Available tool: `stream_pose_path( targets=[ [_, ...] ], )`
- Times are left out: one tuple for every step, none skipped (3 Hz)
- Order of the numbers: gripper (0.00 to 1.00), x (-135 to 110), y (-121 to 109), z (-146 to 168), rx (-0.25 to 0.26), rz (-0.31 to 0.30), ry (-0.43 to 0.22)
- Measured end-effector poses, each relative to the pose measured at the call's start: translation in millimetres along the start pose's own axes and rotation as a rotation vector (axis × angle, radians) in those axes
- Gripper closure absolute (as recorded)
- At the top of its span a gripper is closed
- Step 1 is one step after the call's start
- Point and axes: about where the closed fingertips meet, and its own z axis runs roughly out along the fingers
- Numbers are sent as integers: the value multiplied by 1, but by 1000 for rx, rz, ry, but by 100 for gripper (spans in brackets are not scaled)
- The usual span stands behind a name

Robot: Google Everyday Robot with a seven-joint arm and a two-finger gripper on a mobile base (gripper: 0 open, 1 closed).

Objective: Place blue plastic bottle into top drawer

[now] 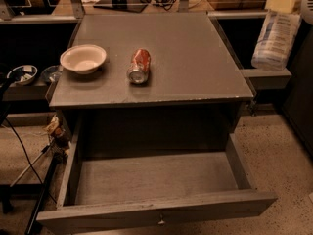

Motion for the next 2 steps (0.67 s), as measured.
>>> stream_pose_path(
  targets=[
    [100,5,1,-16,52,-31,-60],
    [100,5,1,-17,56,-31,-62]
  ],
)
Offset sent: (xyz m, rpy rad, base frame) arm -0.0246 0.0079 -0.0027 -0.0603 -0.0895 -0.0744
